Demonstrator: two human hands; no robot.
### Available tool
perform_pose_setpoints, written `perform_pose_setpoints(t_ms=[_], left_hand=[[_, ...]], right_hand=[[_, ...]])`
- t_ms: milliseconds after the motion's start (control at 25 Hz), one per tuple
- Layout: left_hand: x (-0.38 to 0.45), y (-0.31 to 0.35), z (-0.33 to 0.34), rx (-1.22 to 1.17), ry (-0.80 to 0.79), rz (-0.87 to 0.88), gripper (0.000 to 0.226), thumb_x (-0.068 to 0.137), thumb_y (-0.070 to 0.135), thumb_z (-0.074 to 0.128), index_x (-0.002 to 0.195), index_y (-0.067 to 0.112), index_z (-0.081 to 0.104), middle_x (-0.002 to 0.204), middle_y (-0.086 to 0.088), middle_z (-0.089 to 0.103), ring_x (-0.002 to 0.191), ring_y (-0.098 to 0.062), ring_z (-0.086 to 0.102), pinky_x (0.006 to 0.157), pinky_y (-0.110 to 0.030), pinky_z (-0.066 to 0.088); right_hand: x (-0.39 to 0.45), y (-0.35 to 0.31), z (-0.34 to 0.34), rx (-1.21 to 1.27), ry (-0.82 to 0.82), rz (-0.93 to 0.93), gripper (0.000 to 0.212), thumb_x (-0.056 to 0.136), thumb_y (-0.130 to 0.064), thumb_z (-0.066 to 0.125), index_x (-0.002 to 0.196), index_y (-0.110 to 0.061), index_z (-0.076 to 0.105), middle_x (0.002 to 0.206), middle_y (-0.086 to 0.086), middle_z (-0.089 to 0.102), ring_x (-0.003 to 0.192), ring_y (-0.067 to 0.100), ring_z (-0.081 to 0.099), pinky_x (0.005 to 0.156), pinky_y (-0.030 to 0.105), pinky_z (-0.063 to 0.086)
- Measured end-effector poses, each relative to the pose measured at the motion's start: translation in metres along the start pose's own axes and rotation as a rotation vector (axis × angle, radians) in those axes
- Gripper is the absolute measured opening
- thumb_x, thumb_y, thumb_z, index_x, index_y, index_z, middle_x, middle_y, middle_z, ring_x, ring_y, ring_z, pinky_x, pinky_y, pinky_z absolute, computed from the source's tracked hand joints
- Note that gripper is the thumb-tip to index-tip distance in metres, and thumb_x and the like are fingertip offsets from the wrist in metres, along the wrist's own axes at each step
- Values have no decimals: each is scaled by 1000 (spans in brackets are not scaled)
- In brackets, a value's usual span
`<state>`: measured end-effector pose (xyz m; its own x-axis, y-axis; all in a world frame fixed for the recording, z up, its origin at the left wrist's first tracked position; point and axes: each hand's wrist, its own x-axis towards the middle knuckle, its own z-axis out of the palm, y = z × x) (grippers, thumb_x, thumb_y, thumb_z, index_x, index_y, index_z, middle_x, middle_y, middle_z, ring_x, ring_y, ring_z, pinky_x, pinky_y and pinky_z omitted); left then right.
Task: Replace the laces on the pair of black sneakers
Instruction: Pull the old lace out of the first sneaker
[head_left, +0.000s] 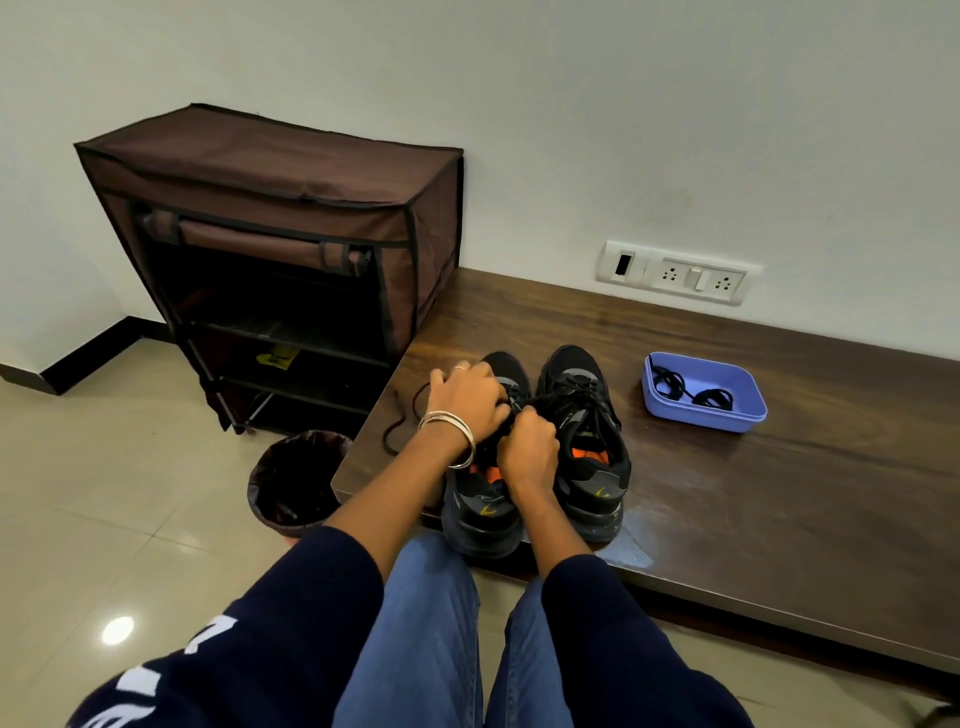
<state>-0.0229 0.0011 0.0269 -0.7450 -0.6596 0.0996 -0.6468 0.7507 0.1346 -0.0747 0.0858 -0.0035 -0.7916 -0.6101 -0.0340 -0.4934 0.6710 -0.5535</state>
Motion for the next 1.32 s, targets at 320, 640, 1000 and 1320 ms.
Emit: perform_pose_setpoints(t_ms=[320,640,1000,1320], left_hand=[[2,8,9,-372,27,-187,9,86,21,63,87,29,65,110,4,60,105,-23,56,93,-46,46],[-6,-21,-18,-1976,414,-434,19,97,0,44,84,14,48,60,-2,51,45,-10,46,57,-32,51],[9,5,13,-173,1,-85,22,89,28,64,107,19,72,119,-9,51,106,-30,56,87,-40,51],[-6,-6,25,-1711,129,-725,27,92,3,52,69,11,62,76,-9,73,63,-16,61,54,-23,46]], right_hand=[[2,2,3,1,24,6,23,93,-8,54,116,-2,53,114,18,62,106,35,61,76,40,50],[1,1,5,3,29,9,32,90,-9,62,120,-1,54,117,17,62,108,33,61,83,40,54],[3,2,5,-26,19,2,27,94,-10,55,120,-2,52,118,17,60,110,34,60,82,41,51],[4,1,8,-44,38,-5,30,92,-10,58,121,-2,53,118,16,61,108,33,61,83,40,54]])
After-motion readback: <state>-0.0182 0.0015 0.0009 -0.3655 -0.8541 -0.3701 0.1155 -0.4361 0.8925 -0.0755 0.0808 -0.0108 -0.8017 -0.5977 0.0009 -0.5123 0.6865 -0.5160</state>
